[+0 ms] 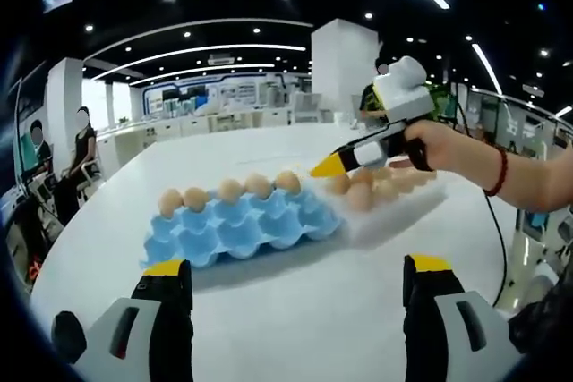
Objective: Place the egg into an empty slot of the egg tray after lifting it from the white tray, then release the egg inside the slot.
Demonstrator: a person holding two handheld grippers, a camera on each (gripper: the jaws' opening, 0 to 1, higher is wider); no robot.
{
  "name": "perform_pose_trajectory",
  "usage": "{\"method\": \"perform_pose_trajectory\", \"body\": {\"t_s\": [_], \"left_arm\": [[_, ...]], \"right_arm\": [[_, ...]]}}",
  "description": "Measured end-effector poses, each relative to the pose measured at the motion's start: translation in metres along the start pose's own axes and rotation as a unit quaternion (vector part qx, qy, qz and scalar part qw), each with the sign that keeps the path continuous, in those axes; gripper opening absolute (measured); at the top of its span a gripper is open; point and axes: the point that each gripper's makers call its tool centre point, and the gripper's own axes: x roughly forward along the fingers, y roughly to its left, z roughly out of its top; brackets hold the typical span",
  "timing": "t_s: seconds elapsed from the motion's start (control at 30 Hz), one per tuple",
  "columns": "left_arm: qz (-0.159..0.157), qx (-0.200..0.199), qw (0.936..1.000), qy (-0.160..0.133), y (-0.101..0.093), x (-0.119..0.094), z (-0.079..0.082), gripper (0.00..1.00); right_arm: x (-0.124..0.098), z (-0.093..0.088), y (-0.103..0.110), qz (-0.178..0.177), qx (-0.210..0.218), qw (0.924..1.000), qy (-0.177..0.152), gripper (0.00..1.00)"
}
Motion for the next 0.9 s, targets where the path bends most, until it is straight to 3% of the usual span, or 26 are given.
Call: {"method": "perform_pose_trajectory", "body": {"t_s": [0.67,0.83,0.9], "left_arm": [[-0.007,-0.002,0.9999,-0.010,-0.007,-0.005,0.002,1.00],[-0.007,-0.002,0.9999,-0.011,-0.006,-0.006,0.001,0.99],[-0.008,-0.003,0.9999,-0.011,-0.006,-0.006,0.001,0.99]], "right_arm": [[-0.010,-0.016,0.005,0.001,0.004,0.9997,0.025,0.44],[-0.007,-0.022,0.005,-0.007,0.002,0.9991,0.042,0.43],[-0.009,-0.032,0.003,-0.024,0.001,0.9973,0.069,0.42]]}}
